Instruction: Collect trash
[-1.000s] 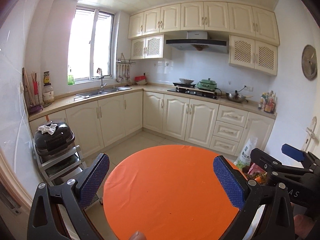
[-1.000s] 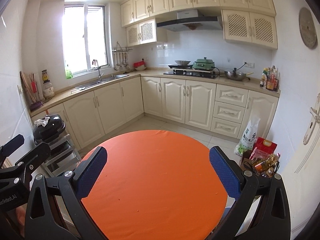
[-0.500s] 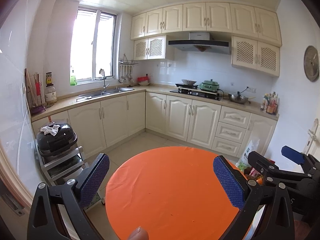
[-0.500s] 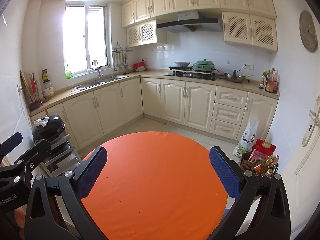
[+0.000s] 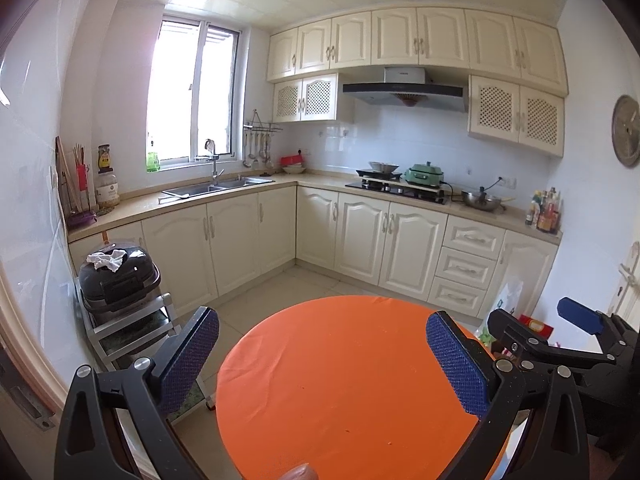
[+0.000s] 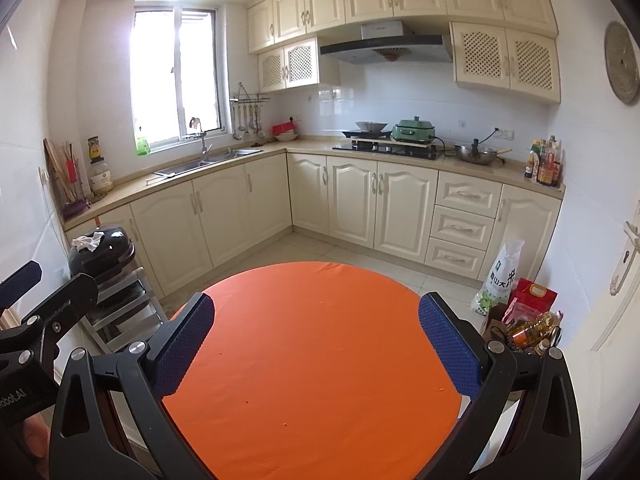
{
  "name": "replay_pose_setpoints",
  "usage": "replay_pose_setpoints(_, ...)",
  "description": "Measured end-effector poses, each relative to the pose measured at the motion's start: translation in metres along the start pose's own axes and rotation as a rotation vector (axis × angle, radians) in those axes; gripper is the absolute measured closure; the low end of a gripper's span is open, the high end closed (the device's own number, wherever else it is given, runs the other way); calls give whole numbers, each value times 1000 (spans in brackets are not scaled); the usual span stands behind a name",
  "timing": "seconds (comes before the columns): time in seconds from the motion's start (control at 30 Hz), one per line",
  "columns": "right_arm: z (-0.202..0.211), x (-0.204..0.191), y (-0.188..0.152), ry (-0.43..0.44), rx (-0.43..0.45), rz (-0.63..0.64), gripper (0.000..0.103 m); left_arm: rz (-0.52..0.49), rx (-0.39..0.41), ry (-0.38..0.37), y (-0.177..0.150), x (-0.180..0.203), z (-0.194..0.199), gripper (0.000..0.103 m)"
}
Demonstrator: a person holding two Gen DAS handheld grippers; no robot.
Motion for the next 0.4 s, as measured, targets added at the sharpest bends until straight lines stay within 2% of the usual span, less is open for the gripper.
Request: replay_pose_setpoints(0.4,-1,-2,-1,5,-4,2,0,8,24,-13,2,-10,-2,1)
Point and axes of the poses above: each gripper's, at about its wrist camera, not at the fingertips, and z roughly against the way its jaws point, x to its right, y to its top, the point moved 8 cm from there along -z, roughly the way its jaws point, and after that the axes turned 13 degrees about -y, right-handed, at the moved point
